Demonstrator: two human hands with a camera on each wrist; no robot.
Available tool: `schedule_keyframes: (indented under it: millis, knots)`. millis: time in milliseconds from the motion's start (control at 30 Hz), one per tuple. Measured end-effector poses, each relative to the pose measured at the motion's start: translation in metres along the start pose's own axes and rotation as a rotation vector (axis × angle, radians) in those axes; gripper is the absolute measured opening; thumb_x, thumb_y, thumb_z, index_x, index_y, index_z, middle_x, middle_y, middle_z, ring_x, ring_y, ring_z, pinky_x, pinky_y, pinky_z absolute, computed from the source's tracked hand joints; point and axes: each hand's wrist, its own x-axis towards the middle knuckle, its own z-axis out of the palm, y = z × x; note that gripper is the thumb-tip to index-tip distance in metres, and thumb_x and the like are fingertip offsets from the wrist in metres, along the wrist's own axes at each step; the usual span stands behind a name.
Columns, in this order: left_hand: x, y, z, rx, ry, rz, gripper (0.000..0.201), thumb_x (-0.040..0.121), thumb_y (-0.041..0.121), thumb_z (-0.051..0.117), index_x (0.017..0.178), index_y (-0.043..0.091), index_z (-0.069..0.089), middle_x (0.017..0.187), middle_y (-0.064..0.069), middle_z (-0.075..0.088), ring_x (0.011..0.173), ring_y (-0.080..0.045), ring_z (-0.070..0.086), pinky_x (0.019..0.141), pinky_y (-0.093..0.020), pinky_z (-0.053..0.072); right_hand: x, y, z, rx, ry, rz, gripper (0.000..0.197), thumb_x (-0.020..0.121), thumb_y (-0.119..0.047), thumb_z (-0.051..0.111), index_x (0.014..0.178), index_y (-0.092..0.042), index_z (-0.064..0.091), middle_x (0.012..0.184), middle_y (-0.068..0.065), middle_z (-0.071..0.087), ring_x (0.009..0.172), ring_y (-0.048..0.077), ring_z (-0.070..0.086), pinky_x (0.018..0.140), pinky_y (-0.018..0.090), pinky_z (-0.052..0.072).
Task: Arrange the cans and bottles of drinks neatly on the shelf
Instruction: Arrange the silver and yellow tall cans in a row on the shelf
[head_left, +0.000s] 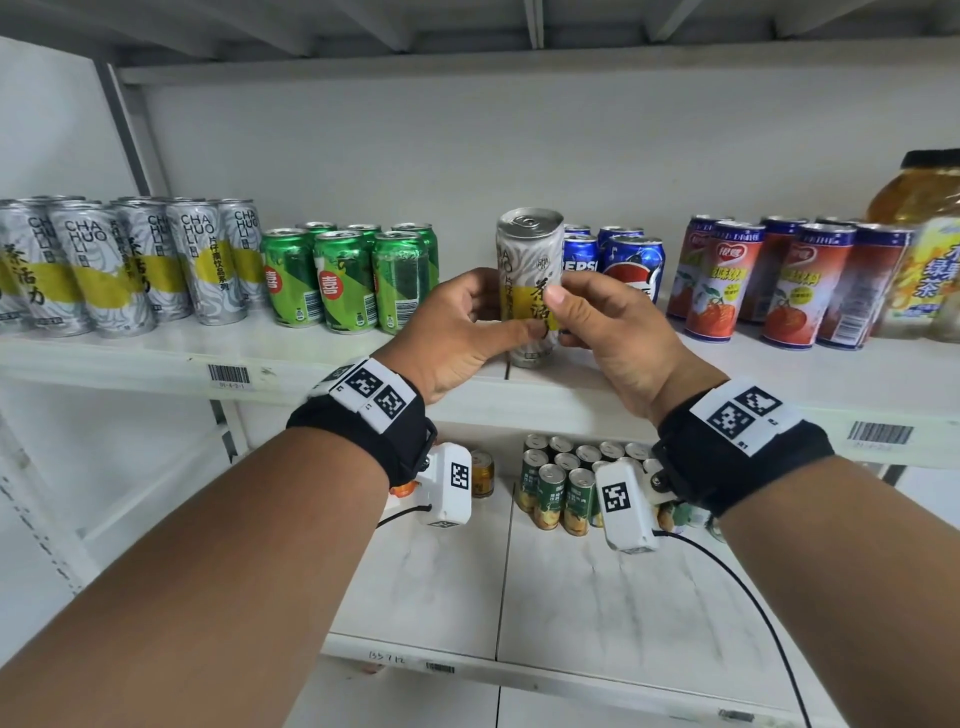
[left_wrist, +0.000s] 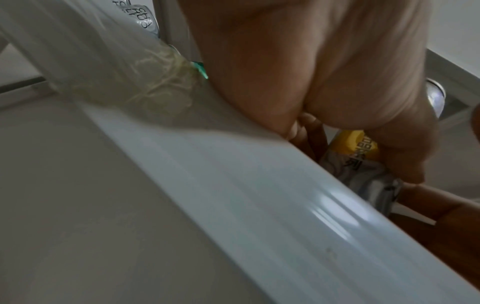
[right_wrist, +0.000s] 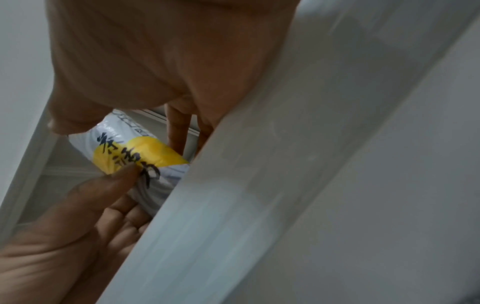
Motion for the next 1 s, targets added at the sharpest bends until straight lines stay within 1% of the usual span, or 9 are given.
schedule_keyframes:
  millis: [100, 200, 300, 433, 500, 567, 733, 900, 1000]
  knots:
    - [-0.001, 0.0, 0.002, 0.085, 0.019, 0.043, 0.054, 0.073, 0.029, 0.098, 0.12, 0.022, 0.071, 0.115, 0.004, 0.08, 0.11, -0.012, 0.075, 0.089, -0.021, 0.059, -0.001, -0.002, 0.003, -0.002, -0.016, -0.019, 0.036, 0.088, -0.043, 0.079, 0.118, -0.023, 0.074, 0.112, -0.004, 0.079, 0.098, 0.007, 0.074, 0.078, 0.019, 0.057]
    - [-0.001, -0.002, 0.005, 0.174, 0.03, 0.073, 0.058, 0.069, 0.041, 0.1, 0.118, 0.026, 0.072, 0.11, 0.002, 0.08, 0.104, -0.018, 0.075, 0.088, -0.043, 0.066, -0.004, -0.004, 0.006, -0.014, -0.01, -0.036, 0.043, 0.087, -0.038, 0.081, 0.124, -0.017, 0.071, 0.116, 0.002, 0.078, 0.108, 0.019, 0.075, 0.088, 0.033, 0.062]
    - [0.0, -0.003, 0.008, 0.235, 0.039, 0.104, 0.057, 0.069, 0.036, 0.099, 0.118, 0.027, 0.071, 0.108, 0.002, 0.079, 0.097, -0.018, 0.076, 0.084, -0.049, 0.066, -0.009, -0.003, 0.013, -0.129, 0.109, -0.176, 0.045, 0.087, -0.036, 0.084, 0.126, -0.017, 0.07, 0.115, 0.0, 0.078, 0.109, 0.021, 0.075, 0.098, 0.047, 0.06]
    - [0.004, -0.004, 0.013, 0.35, 0.057, 0.177, 0.061, 0.072, 0.014, 0.095, 0.125, 0.016, 0.066, 0.121, -0.005, 0.07, 0.108, -0.021, 0.071, 0.093, -0.042, 0.062, -0.017, -0.001, 0.026, -0.178, 0.245, -0.322, 0.06, 0.083, -0.035, 0.087, 0.135, -0.017, 0.062, 0.126, -0.004, 0.072, 0.116, 0.016, 0.07, 0.1, 0.036, 0.058]
    - [0.004, -0.005, 0.015, 0.329, 0.058, 0.195, 0.061, 0.075, 0.0, 0.09, 0.129, 0.008, 0.063, 0.122, -0.008, 0.071, 0.108, -0.018, 0.071, 0.092, -0.032, 0.061, -0.02, -0.003, 0.032, -0.216, 0.254, -0.345, 0.059, 0.085, -0.034, 0.087, 0.135, -0.016, 0.063, 0.125, -0.007, 0.072, 0.114, 0.013, 0.07, 0.099, 0.035, 0.058]
    - [0.004, -0.006, 0.014, 0.302, 0.039, 0.205, 0.063, 0.076, -0.009, 0.086, 0.132, 0.003, 0.06, 0.122, -0.012, 0.072, 0.107, -0.019, 0.07, 0.091, -0.03, 0.059, -0.023, -0.006, 0.037, -0.246, 0.241, -0.359, 0.054, 0.086, -0.031, 0.086, 0.135, -0.017, 0.065, 0.123, -0.01, 0.073, 0.113, 0.011, 0.07, 0.098, 0.035, 0.058]
    - [0.003, -0.003, 0.012, 0.289, 0.002, 0.159, 0.059, 0.079, 0.008, 0.089, 0.13, 0.016, 0.061, 0.121, 0.001, 0.075, 0.113, -0.016, 0.073, 0.096, -0.031, 0.06, -0.023, -0.011, 0.034, -0.217, 0.235, -0.299, 0.059, 0.095, -0.025, 0.078, 0.148, -0.011, 0.056, 0.136, 0.002, 0.069, 0.126, 0.014, 0.065, 0.108, 0.041, 0.054]
    - [0.0, 0.004, 0.021, 0.295, -0.007, 0.113, 0.046, 0.085, 0.013, 0.087, 0.126, 0.018, 0.066, 0.114, 0.005, 0.077, 0.103, -0.011, 0.074, 0.088, -0.024, 0.06, -0.023, -0.025, 0.026, -0.276, 0.271, -0.281, 0.046, 0.099, -0.03, 0.072, 0.141, -0.014, 0.059, 0.125, -0.002, 0.073, 0.116, 0.011, 0.07, 0.103, 0.041, 0.057]
    - [0.003, 0.017, 0.029, 0.261, -0.031, 0.064, 0.044, 0.082, 0.014, 0.092, 0.121, 0.014, 0.071, 0.107, 0.0, 0.08, 0.097, -0.015, 0.075, 0.082, -0.029, 0.063, -0.016, -0.042, 0.015, -0.426, 0.307, -0.245, 0.052, 0.091, -0.04, 0.079, 0.135, -0.02, 0.058, 0.117, -0.008, 0.071, 0.106, 0.004, 0.069, 0.096, 0.029, 0.058]
